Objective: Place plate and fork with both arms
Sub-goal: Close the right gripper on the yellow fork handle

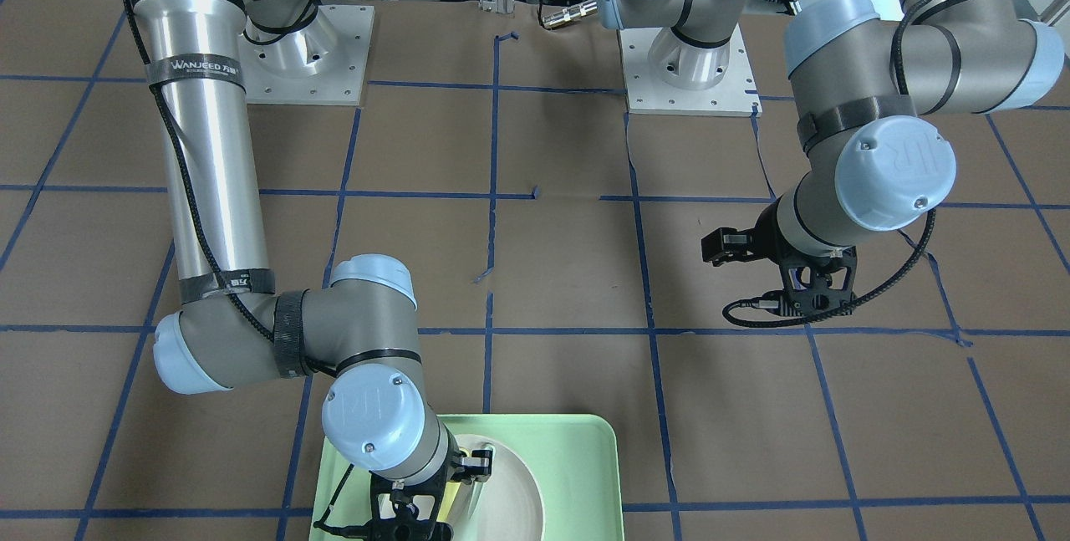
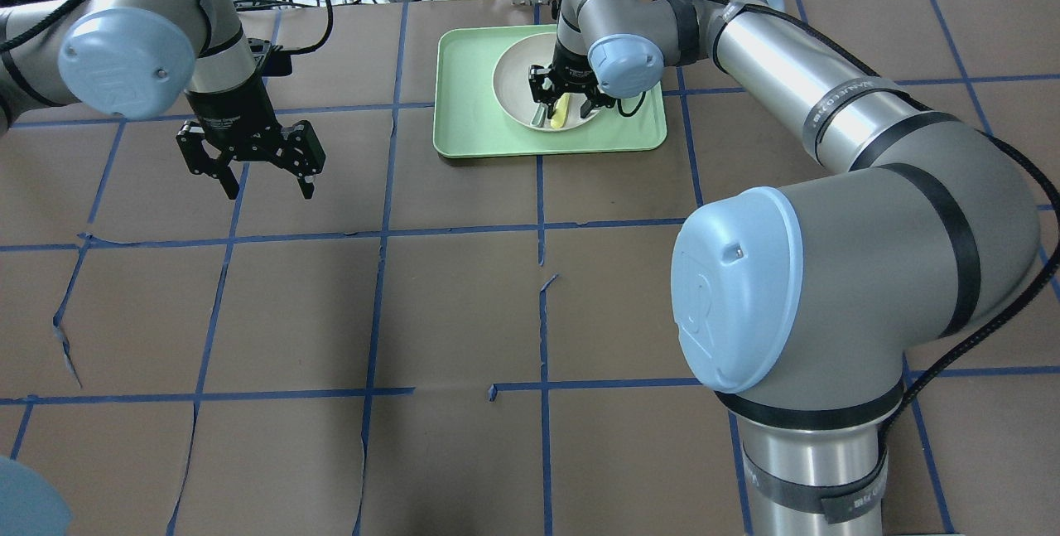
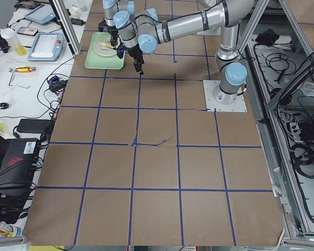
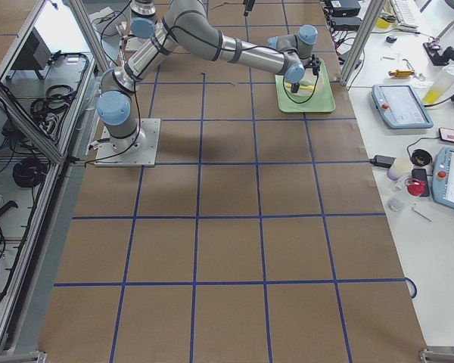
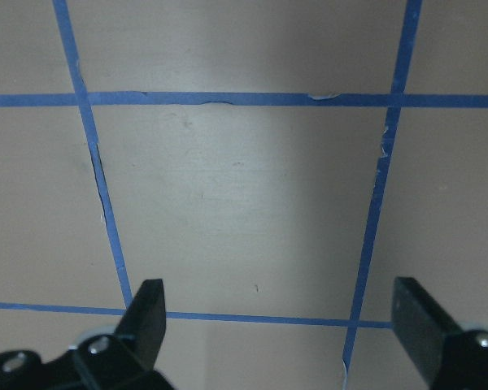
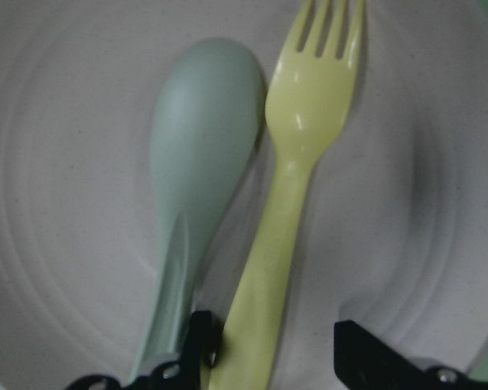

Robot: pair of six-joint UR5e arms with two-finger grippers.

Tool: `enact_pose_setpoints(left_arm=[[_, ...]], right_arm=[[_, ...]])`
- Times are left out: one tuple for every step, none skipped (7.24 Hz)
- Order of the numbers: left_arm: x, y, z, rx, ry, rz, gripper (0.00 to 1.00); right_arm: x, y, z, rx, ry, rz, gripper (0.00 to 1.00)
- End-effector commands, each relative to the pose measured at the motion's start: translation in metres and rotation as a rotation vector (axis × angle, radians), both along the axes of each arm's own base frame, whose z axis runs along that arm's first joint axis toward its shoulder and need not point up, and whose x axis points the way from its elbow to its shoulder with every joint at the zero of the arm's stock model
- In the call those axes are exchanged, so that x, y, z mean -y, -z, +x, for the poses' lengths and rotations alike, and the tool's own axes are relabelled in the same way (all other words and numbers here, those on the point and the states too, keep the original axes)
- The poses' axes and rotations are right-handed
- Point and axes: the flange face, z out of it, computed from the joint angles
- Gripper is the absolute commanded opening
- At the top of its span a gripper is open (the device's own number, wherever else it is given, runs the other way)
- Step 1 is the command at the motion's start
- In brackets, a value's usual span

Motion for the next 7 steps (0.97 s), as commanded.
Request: enact_pose_setpoints(left_arm=[[0.0, -0.002, 0.003, 0.001, -0.003, -0.002, 1.0], [0.0, -0.003, 0.01, -0.001, -0.006, -0.003, 1.0], [0.001, -0.004, 0.016, -0.007, 0.005, -0.005, 1.0], [0.001, -0.004, 0.021, -0.009, 0.0, -0.006, 1.0], [0.001, -0.004, 0.021, -0.009, 0.0, -0.005, 1.0], [0.001, -0.005, 0.021, -0.007, 0.0, -0.007, 1.0], [0.0, -0.008, 0.021, -0.007, 0.005, -0.01, 1.0]], right_arm=[[0.001, -0.001, 0.0, 0.002, -0.005, -0.005, 0.62], [0.001, 0.002, 0.0, 0.002, -0.01, -0.002, 0.62], [0.002, -0.004, 0.001, 0.003, -0.017, -0.011, 0.62], [0.002, -0.004, 0.0, 0.001, -0.028, -0.012, 0.5], [0.002, -0.005, 0.0, -0.002, -0.06, -0.017, 0.05], [0.001, -0.005, 0.0, -0.002, -0.064, -0.016, 0.0], [0.0, -0.005, 0.0, -0.002, -0.065, -0.01, 0.0]])
